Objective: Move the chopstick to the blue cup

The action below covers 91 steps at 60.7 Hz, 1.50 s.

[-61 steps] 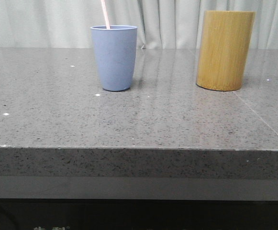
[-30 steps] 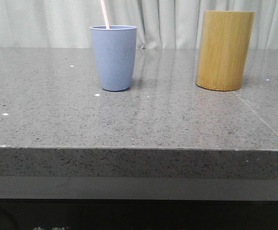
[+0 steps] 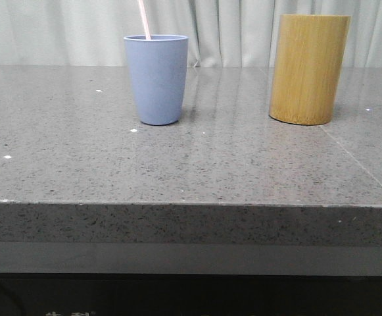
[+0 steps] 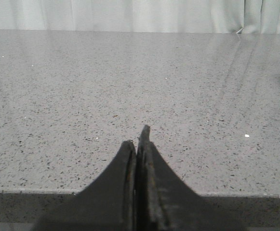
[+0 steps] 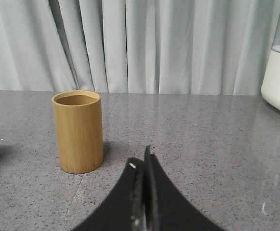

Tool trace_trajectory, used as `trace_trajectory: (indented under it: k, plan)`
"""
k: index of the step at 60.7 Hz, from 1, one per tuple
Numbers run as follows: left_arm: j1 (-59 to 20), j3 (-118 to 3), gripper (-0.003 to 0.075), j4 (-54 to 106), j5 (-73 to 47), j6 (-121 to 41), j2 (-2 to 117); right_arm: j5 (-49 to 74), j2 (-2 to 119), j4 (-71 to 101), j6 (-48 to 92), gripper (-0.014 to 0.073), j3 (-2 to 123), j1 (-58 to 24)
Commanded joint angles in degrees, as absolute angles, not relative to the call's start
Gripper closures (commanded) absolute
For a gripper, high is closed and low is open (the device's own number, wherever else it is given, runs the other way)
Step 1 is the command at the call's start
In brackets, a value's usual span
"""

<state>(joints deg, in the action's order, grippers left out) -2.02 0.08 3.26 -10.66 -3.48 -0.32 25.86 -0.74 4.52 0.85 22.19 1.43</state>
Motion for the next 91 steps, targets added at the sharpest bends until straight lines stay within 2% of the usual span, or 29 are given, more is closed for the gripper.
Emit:
trace_trajectory:
  k: [1,14,30,91]
  plan:
    - [-1.9,0.6,0.0739,3.8,-5.6,-3.0,-1.7,19.3,-0.8,4.4,1.2,0.0661,22.1,1.3]
    - [-1.9,0.6,0.0739,3.8,-5.6,-3.0,-1.7,5.3,-0.8,5.5,1.2,0.0661,8.1,0.8]
    - [-1.9,0.6,0.0739,3.8,-5.6,-3.0,-1.7,3.9,-0.8,4.7,1.2,0.0661,-0.9,-5.7]
    - [-1.9,0.6,0.0739,3.8,-5.6,-3.0,-1.7,4.5,-1.8,4.3,1.2,0.0661,-1.3,-6.9]
